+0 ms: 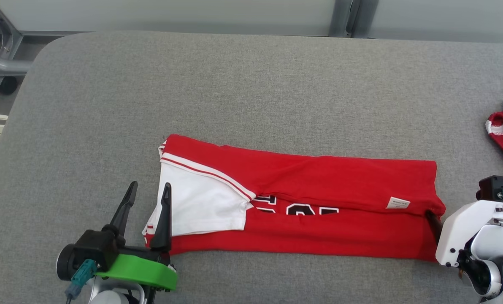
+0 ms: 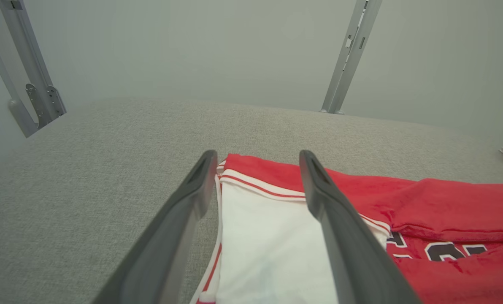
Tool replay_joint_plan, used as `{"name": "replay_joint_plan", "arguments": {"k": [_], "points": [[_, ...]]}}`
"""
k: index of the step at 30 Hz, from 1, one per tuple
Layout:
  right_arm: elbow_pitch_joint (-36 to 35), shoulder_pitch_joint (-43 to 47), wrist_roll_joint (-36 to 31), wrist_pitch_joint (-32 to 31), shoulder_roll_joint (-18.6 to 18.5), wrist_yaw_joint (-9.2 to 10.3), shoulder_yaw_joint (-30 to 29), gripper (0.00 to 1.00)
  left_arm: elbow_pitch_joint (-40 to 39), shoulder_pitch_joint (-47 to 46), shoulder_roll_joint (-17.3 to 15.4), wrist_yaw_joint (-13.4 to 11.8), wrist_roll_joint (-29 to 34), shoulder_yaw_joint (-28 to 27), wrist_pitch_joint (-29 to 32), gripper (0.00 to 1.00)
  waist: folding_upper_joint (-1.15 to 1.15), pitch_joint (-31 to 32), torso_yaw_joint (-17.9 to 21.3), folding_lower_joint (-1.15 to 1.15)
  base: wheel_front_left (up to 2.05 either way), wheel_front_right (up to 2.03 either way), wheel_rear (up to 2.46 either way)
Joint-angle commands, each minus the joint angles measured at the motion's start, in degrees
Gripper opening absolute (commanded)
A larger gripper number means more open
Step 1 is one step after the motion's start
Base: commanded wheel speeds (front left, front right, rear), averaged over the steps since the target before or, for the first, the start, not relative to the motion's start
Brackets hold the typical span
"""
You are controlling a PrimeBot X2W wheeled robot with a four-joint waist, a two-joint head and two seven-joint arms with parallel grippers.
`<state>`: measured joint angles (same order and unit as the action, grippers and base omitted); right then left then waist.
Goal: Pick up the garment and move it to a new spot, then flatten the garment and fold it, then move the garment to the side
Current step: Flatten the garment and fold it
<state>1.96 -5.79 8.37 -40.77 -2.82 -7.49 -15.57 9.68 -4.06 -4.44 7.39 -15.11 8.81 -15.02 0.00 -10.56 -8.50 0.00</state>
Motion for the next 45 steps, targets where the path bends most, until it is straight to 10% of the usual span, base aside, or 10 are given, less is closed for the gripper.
{"name": "replay_joint_plan", "arguments": {"k": [1, 12, 15, 20, 45], "points": [[0.4, -1.1, 0.2, 0.0, -0.2, 0.02, 0.0, 1.0, 0.1, -0.8, -0.2, 0.1, -0.7, 0.0, -0.1, 1.0, 0.0, -0.2, -0.2, 0.0, 0.0, 0.0, 0.0], [6.6, -4.7, 3.7, -4.9, 0.0, 0.01, 0.1, 0.95, 0.8, -1.6, -0.7, 0.1, -1.5, 1.3, -0.1, 1.0, 0.0, -1.3, -1.5, 0.0, 0.0, 0.0, 0.0], [7.3, -5.6, 4.0, -6.9, 0.1, 0.01, 0.5, 0.45, 0.8, -1.7, -0.9, 0.1, -1.6, 1.6, -0.1, 1.0, 0.0, -1.5, -1.8, 0.0, 0.0, 0.0, 0.0], [7.0, -6.5, 3.2, -8.4, -0.1, 0.01, 0.2, 0.0, 1.0, -1.8, -1.0, 0.2, -2.0, 1.9, -0.1, 1.0, 0.0, -1.5, -2.2, 0.0, 0.0, 0.0, 0.0], [-13.9, -1.3, -3.8, -13.4, -0.2, 0.05, -14.9, 0.0, 0.5, -1.7, -0.7, 0.2, -0.7, 1.2, -0.1, 1.0, 0.0, -0.5, -0.5, 0.0, 0.0, 0.0, 0.0]]}}
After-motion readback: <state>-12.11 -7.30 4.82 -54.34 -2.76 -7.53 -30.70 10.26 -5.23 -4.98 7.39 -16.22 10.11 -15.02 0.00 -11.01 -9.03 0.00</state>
